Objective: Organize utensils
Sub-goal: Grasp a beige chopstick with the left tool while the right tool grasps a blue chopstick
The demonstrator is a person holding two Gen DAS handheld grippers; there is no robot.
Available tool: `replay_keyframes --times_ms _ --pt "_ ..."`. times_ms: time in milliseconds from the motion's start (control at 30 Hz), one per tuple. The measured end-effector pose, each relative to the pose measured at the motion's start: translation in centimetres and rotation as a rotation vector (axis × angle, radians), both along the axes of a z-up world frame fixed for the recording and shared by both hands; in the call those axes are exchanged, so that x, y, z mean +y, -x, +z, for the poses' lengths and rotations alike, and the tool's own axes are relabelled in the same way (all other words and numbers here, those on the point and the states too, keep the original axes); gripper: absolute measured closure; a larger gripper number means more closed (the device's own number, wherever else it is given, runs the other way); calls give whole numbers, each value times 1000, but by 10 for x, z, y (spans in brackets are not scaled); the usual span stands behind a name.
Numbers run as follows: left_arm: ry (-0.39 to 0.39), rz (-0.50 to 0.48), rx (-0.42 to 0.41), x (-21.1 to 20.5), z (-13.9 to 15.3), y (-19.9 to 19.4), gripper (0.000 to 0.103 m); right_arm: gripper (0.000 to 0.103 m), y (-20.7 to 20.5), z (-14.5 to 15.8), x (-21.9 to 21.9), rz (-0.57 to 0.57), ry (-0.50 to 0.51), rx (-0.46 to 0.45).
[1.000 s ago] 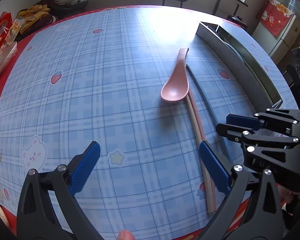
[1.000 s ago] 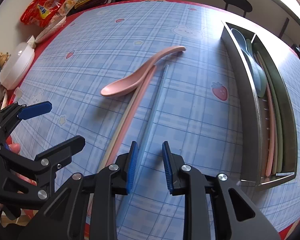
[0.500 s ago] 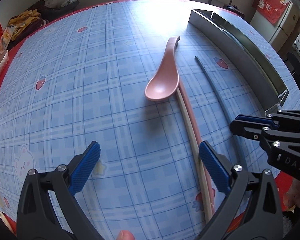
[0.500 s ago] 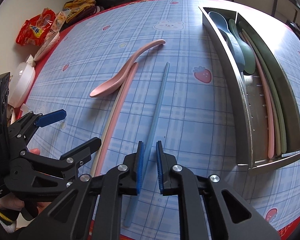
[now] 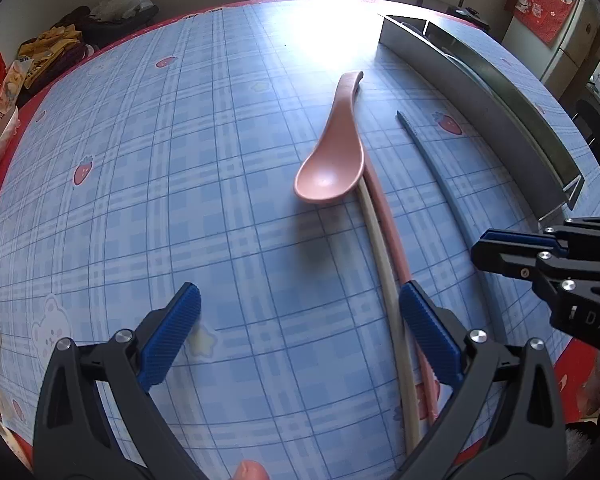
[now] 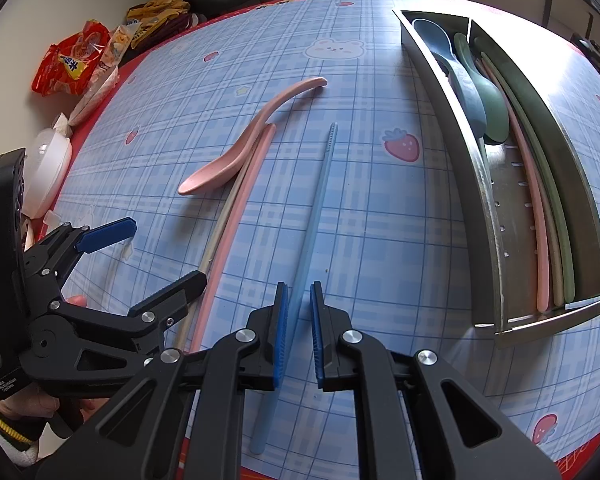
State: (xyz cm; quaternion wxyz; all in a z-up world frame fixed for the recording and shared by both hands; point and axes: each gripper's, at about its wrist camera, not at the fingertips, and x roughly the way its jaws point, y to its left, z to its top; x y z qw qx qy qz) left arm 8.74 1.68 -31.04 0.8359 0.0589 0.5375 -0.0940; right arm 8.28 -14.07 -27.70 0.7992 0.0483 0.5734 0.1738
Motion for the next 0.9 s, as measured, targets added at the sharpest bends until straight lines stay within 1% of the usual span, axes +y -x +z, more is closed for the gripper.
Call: replay_keyframes --times_ms 200,233,267,333,467,700,767,800,867,900 --pt "-39 4 -2 6 2 3 4 93 -1 0 -1 1 1 2" --pt "-46 2 3 8 2 3 4 93 -1 0 -1 1 2 2" --pt "-72 1 28 10 -1 3 4 93 -1 0 -1 1 4 3" --pt "-48 13 41 19 -1 4 4 93 -1 1 0 2 10 3" --pt "-50 11 55 22 -2 3 4 93 -1 1 2 5 19 3" --pt "-60 30 111 21 0 -8 5 93 -1 1 6 9 38 3" --pt "-62 19 114 19 1 -9 7 93 -2 1 8 11 43 6" --pt "-62 8 110 17 2 -10 11 93 -2 1 9 12 45 7" --pt "-61 -19 103 12 6 -8 20 93 -3 1 9 12 47 9" --pt "-62 -35 99 8 8 -8 27 93 -3 1 10 12 48 10"
